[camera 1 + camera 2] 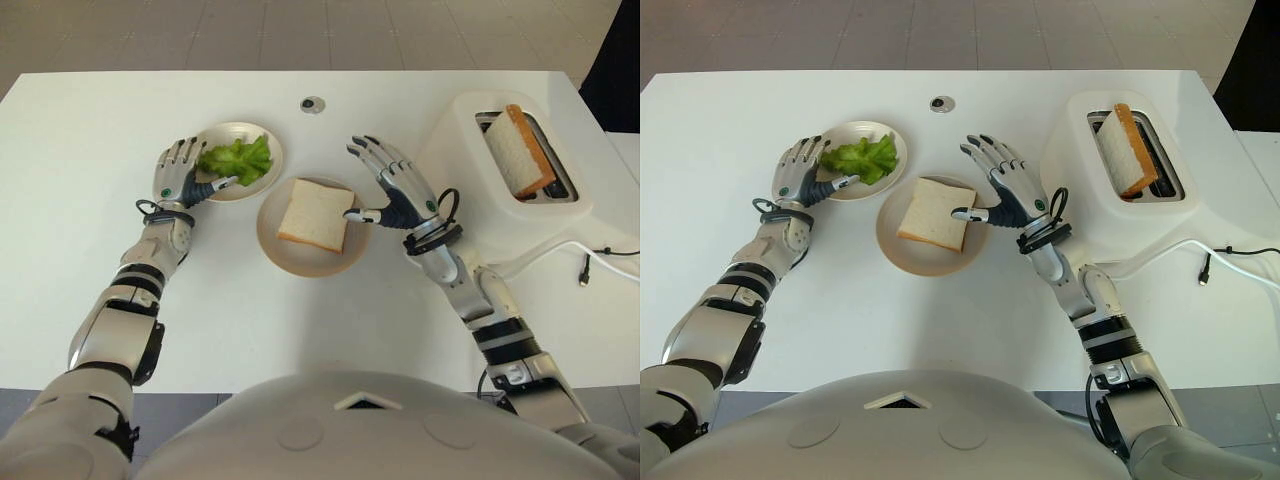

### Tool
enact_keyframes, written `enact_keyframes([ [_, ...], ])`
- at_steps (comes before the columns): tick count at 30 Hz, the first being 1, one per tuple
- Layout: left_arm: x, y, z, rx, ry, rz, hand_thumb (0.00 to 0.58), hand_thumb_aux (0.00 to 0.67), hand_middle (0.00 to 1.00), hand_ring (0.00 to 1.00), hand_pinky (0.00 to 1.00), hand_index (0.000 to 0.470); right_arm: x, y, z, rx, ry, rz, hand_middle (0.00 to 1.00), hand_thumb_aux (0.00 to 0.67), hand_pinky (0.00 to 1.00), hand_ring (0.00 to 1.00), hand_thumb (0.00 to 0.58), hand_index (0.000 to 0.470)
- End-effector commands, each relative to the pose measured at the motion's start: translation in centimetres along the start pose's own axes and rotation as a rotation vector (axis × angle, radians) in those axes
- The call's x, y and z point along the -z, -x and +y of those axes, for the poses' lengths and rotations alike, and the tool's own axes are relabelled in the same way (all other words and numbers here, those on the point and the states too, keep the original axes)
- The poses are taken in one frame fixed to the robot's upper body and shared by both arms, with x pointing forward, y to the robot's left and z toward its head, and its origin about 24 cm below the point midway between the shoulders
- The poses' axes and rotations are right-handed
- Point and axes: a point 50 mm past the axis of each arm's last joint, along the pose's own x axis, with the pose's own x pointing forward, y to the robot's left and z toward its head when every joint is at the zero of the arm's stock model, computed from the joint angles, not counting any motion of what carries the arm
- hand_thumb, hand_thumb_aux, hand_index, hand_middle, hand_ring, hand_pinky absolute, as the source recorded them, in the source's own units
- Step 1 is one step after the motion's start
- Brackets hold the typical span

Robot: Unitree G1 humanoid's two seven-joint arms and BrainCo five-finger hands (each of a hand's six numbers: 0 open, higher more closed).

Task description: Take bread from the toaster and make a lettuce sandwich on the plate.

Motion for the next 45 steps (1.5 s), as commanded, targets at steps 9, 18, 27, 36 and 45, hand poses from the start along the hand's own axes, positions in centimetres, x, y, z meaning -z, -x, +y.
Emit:
enact_keyframes([
  [9,0.7,0.5,0.2,0.054,-0.015,-0.036,0.58,0.67,0.0,0.0,0.0,0.47,-0.6,-0.2,-2.5,0.197,0.011,-0.011,0.0,0.0,0.0,0.0,0.0,0.0],
  [18,-4.2,2.0,3.3,-0.137,0.314,-0.296,0.58,0.67,0.0,0.0,0.0,0.47,-1.3,-0.1,-3.5,0.279,-0.001,-0.04,0.0,0.0,0.0,0.0,0.0,0.0],
  [27,-11.2,5.8,0.9,0.053,0.517,-0.58,0.58,0.67,0.0,0.0,0.0,0.47,-1.0,1.5,-7.9,0.421,0.065,-0.04,0.0,0.0,0.0,0.0,0.0,0.0],
  [36,-10.7,7.1,-2.9,0.248,0.322,-0.541,0.58,0.67,0.0,0.0,0.0,0.47,0.6,6.8,-17.6,0.646,0.378,0.07,0.0,0.0,0.0,0.0,0.0,0.0],
  [45,-9.9,7.6,-0.7,0.133,0.261,-0.497,0.508,0.434,0.0,0.0,0.0,0.304,5.8,11.8,-16.2,0.298,0.345,0.468,0.0,0.0,0.0,0.0,0.0,0.0],
])
